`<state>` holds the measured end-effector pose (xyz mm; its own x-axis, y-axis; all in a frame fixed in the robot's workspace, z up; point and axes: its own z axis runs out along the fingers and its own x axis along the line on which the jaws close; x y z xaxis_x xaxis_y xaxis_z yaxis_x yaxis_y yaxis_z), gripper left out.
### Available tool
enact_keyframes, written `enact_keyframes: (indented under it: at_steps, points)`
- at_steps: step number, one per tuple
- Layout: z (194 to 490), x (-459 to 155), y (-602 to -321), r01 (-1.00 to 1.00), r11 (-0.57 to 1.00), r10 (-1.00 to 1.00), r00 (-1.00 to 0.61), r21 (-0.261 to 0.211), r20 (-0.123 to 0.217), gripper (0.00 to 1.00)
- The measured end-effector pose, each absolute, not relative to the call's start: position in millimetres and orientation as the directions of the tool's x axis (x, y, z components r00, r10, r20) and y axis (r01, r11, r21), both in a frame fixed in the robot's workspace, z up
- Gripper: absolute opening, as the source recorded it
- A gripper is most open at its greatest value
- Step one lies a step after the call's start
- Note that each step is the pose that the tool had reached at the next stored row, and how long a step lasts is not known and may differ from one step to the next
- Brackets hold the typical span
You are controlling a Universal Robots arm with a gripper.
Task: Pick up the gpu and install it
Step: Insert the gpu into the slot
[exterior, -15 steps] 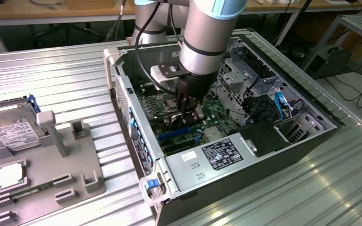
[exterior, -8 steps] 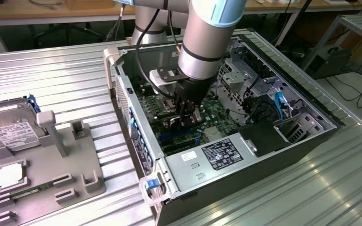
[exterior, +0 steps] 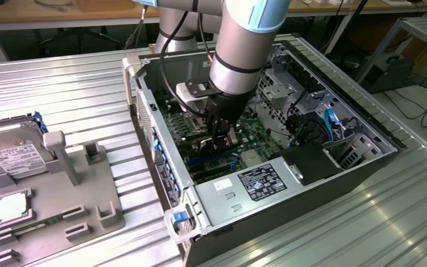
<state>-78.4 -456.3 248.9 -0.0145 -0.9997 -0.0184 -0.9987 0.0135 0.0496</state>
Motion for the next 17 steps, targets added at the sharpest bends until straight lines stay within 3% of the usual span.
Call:
enact_keyframes:
  at_steps: [17]
  points:
    - [251.5,-78.4,-457.3,-0.999,0.014,-1.000,-0.015,0.050,-0.018,0.28]
